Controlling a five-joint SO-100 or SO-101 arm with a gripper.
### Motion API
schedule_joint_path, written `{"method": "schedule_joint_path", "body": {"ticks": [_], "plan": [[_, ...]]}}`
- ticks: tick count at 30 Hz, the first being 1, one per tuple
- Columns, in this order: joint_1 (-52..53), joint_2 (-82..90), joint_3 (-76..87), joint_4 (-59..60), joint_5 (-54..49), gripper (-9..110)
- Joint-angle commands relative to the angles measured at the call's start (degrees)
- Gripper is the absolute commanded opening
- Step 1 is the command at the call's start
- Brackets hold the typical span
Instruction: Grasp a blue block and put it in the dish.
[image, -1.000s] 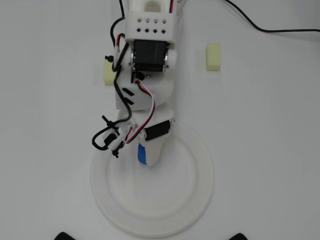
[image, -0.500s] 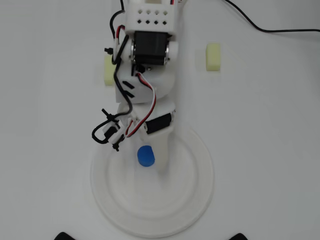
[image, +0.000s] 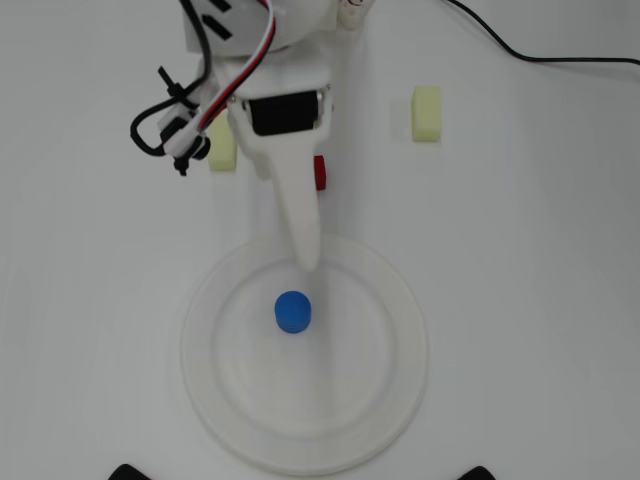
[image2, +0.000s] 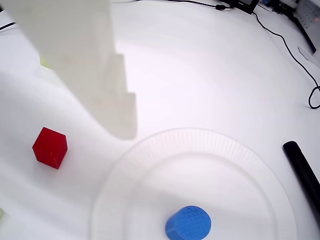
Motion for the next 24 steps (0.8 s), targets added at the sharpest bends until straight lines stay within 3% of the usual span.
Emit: {"method": "schedule_joint_path", "body": {"ticks": [1,11,24], "plan": [[1.4,9.6,0.9,2.6,0.1,60],[-0.1,33.4,22.1,1.4,0.5,60],[-3.2,62.8,66.9,-17.1,2.1,58]]}}
